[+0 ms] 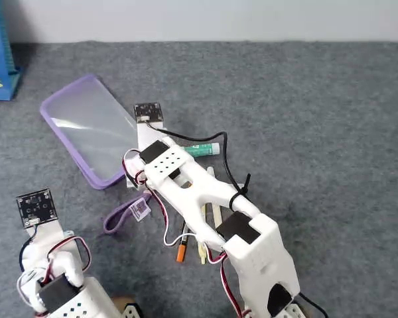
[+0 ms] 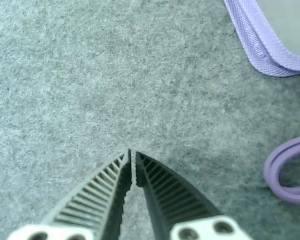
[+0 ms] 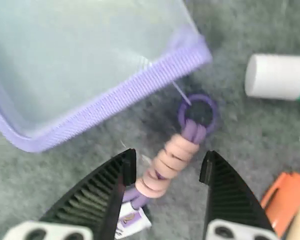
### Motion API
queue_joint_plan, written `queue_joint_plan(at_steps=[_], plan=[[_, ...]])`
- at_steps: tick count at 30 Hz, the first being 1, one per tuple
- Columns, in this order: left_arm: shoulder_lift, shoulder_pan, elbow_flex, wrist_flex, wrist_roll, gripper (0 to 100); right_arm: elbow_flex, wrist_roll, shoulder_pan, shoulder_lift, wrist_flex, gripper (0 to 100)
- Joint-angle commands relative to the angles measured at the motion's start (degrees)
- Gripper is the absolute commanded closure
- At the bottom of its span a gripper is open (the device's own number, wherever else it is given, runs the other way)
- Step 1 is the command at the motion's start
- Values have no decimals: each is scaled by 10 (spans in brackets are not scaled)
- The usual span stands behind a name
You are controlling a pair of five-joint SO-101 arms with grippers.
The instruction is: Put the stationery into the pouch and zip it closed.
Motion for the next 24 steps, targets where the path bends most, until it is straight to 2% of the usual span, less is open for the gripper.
queue_joint_plan(at_steps=[1,10,13,17,20,24], plan=[[-7,-4,-19,-14,4,985,-9,-4,-2,-9,-15,772],[-7,-4,-19,-14,4,985,-12,-4,-1,41,-29,774],[-7,-4,-19,-14,4,985,-18,-4,0,41,-14,829],[-7,-4,-19,-14,4,985,-51,-2,1,44,35,996],[-7,-4,-18,-14,4,985,-80,-4,1,44,95,964],[-7,-4,-15,-14,4,985,-114,-1,1,41,164,989]])
